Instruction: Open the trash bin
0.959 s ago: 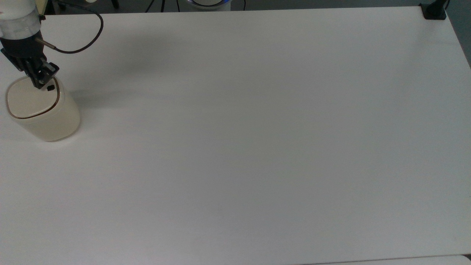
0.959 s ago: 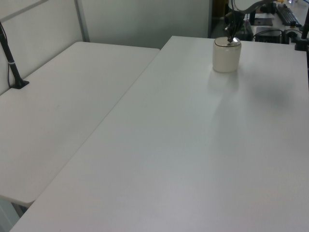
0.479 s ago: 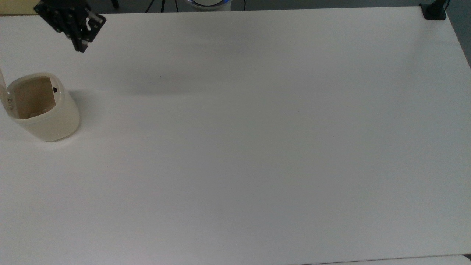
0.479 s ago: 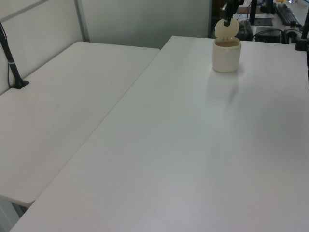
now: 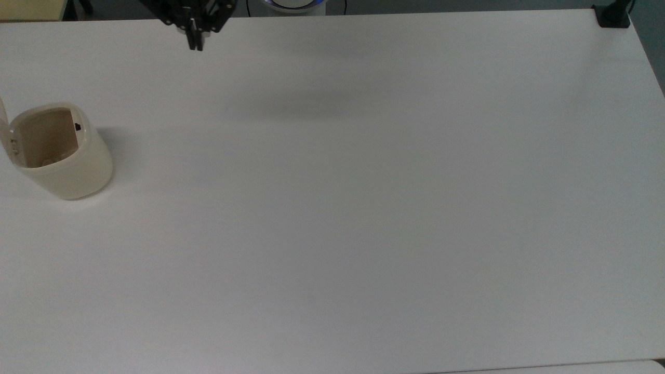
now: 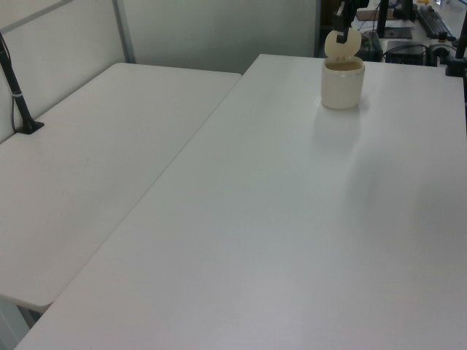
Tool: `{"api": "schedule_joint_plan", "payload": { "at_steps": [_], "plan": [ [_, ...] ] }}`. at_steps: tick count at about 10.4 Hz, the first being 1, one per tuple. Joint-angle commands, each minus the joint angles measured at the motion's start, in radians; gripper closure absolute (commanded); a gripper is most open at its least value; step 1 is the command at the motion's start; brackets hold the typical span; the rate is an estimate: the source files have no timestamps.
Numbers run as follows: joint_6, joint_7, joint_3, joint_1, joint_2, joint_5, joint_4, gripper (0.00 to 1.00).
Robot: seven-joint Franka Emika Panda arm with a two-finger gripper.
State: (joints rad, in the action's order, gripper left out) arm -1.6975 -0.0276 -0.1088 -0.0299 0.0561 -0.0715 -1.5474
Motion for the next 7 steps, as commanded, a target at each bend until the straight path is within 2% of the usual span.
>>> {"api": "schedule_joint_plan", "payload": {
  "at_steps": [1,2,3,4,7],
  "plan": [
    [0.047,0.006,-0.012,-0.088,-0.042,0.015,-0.056,0.9],
    [0.058,0.006,-0.011,-0.114,-0.041,0.015,-0.066,0.83],
    [0.061,0.006,-0.011,-0.111,-0.041,0.013,-0.069,0.52],
    [0.073,0.005,-0.011,-0.108,-0.041,0.013,-0.065,0.01],
    [0.073,0.008,-0.012,-0.108,-0.039,0.009,-0.063,0.0]
  ]
}}
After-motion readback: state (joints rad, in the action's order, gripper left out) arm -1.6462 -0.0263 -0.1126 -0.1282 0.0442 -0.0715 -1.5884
